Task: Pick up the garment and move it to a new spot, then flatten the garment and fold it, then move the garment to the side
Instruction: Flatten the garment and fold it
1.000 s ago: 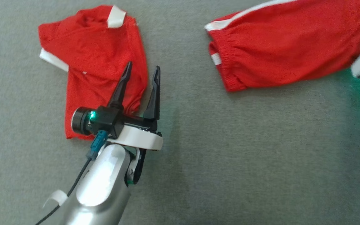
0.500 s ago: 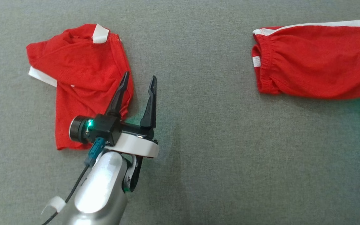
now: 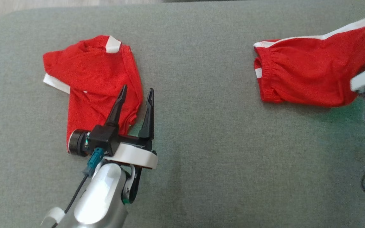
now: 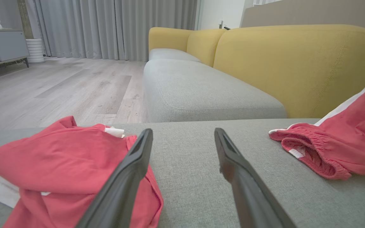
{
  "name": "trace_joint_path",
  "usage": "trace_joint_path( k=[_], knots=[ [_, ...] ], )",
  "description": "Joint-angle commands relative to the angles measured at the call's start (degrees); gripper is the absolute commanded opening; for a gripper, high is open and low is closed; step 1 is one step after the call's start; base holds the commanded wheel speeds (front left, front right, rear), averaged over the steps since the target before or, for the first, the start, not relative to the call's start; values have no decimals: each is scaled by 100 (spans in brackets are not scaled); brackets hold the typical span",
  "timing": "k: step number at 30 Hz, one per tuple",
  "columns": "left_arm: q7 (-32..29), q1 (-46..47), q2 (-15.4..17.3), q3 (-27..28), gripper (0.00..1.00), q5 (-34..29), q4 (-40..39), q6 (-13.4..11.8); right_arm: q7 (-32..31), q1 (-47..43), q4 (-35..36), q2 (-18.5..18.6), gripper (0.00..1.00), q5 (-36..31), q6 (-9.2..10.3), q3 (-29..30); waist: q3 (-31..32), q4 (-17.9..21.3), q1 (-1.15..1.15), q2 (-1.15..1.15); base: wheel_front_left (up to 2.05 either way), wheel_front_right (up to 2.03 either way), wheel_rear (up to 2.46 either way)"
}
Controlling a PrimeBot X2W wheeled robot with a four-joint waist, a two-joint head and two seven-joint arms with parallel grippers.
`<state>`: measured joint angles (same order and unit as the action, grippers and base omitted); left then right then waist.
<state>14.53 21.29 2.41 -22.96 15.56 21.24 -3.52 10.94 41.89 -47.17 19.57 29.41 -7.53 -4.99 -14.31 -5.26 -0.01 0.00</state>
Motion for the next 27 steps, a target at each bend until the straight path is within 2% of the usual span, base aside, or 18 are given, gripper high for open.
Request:
trace_joint_path(
  k=[1, 12, 14, 26, 27],
  knots=[
    [47, 48, 47, 203, 100, -43, -168, 0, 18, -7, 239, -49, 0, 51, 4, -173, 73, -36, 1, 0, 0, 0, 0],
    [47, -44, 47, 168, 100, 1, -186, -7, -150, -102, 384, -516, 0, 128, 4, -1295, 173, -224, 1, 0, 0, 0, 0],
    [47, -48, 47, 148, 100, 10, -180, -14, -202, -130, 316, -605, 0, 156, 4, -1666, 185, -272, 1, 0, 0, 0, 0],
    [47, -97, 47, 130, 100, 14, -130, -51, -397, -350, -418, -622, 0, 104, 4, -3025, 311, -263, 1, 0, 0, 0, 0],
    [47, -113, 47, 139, 100, 9, -125, -51, -355, -344, -496, -614, 66, 44, 4, -3116, 333, -234, 1, 0, 0, 0, 0]
  ],
)
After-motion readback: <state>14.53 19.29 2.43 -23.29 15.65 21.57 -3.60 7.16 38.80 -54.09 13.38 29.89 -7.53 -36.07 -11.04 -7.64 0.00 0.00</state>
